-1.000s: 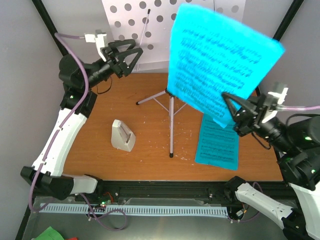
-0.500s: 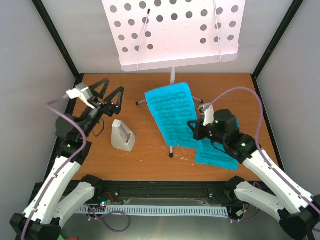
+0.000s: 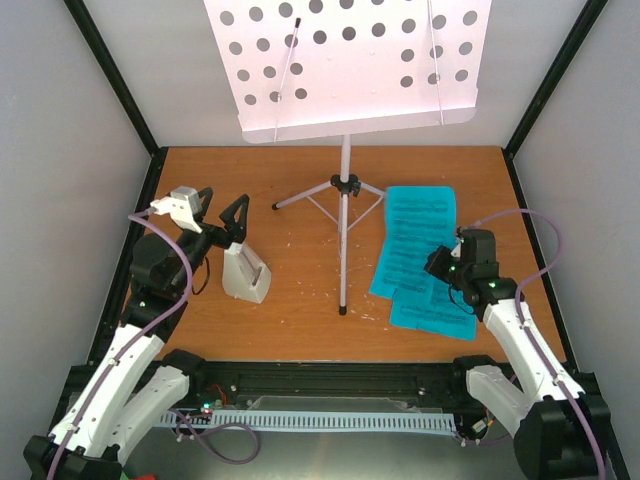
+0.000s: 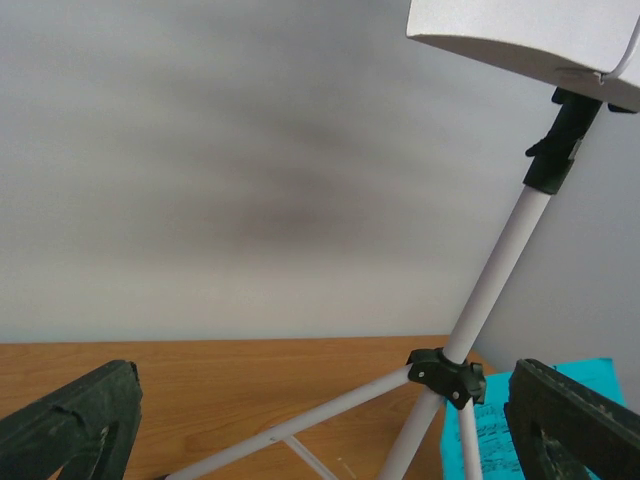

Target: Pack up the instrument practice props

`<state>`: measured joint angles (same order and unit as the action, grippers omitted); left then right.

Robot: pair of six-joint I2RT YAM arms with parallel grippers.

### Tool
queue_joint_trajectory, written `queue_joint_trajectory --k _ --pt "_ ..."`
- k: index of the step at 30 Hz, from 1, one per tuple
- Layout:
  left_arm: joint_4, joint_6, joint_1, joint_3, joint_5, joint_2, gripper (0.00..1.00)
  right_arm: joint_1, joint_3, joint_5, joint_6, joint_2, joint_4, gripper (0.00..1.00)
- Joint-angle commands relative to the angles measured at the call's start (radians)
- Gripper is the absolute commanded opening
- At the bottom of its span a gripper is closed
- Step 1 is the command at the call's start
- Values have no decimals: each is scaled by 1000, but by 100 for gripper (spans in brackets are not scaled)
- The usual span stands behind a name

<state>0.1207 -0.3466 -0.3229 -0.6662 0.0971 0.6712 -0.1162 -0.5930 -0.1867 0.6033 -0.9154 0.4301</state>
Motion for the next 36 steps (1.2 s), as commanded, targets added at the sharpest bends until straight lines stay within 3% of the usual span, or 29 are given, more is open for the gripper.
queue_joint_trajectory --k 1,8,11,13,14,16,17,20,28,33,36 --pt "-26 77 -5 1 -3 -4 99 80 57 -17 61 4 12 3" --pt "-22 109 -5 -8 98 24 99 112 124 -9 94 -46 -57 3" --pt "-22 119 -5 -22 154 45 99 115 138 19 109 -49 -72 9" --pt "-24 100 -5 -30 196 68 99 116 148 45 121 -33 -74 22" --pt "-23 84 -5 -32 216 79 98 116 149 60 125 -20 -69 34" --pt "-27 33 -5 -39 236 105 95 117 145 102 135 20 -42 73" --pt "-36 3 -5 -46 234 117 95 118 138 127 142 46 -18 83" --pt "-32 -80 -9 -49 244 138 92 119 118 214 188 170 72 96" --pt "61 -173 -124 -21 242 208 91 119 64 327 263 512 153 100" --pt "135 -205 -260 -17 214 295 88 119 97 130 222 634 -25 100" --pt "200 -230 -329 0 198 366 85 119 137 -23 227 627 -168 100"
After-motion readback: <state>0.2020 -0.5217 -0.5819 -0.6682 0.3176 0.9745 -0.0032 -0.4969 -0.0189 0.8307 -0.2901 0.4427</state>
